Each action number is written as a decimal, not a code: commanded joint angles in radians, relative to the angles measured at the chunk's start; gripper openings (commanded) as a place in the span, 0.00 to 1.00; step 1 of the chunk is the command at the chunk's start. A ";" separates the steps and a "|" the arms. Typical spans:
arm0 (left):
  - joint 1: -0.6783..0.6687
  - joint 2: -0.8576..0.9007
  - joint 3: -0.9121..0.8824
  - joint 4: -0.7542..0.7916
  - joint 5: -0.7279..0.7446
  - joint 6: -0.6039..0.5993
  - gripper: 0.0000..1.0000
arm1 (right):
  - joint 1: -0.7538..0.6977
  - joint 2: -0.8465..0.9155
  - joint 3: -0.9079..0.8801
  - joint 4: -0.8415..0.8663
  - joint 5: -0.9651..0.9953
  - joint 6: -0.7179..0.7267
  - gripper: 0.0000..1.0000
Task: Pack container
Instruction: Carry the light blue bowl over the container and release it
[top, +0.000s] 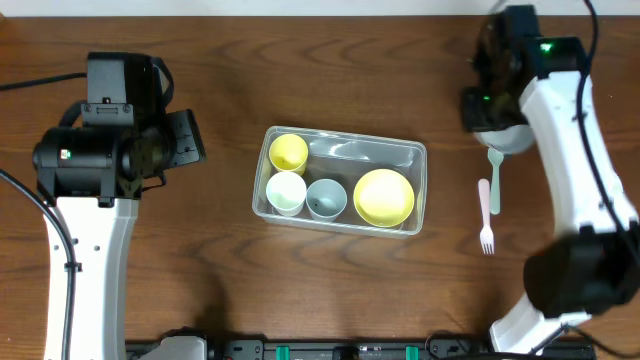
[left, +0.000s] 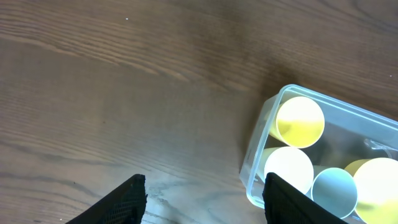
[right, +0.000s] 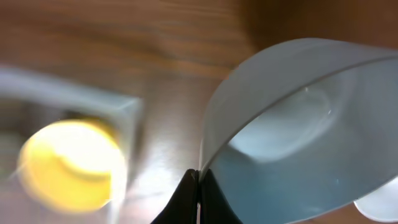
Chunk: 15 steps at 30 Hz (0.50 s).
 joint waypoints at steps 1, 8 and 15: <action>0.004 0.006 0.011 -0.003 -0.009 -0.013 0.61 | 0.114 -0.029 0.010 -0.041 -0.027 -0.087 0.01; 0.004 0.006 0.011 -0.003 -0.009 -0.013 0.61 | 0.354 -0.027 -0.043 -0.072 -0.031 -0.090 0.01; 0.004 0.006 0.011 -0.003 -0.009 -0.013 0.61 | 0.499 -0.027 -0.152 -0.033 -0.038 -0.074 0.01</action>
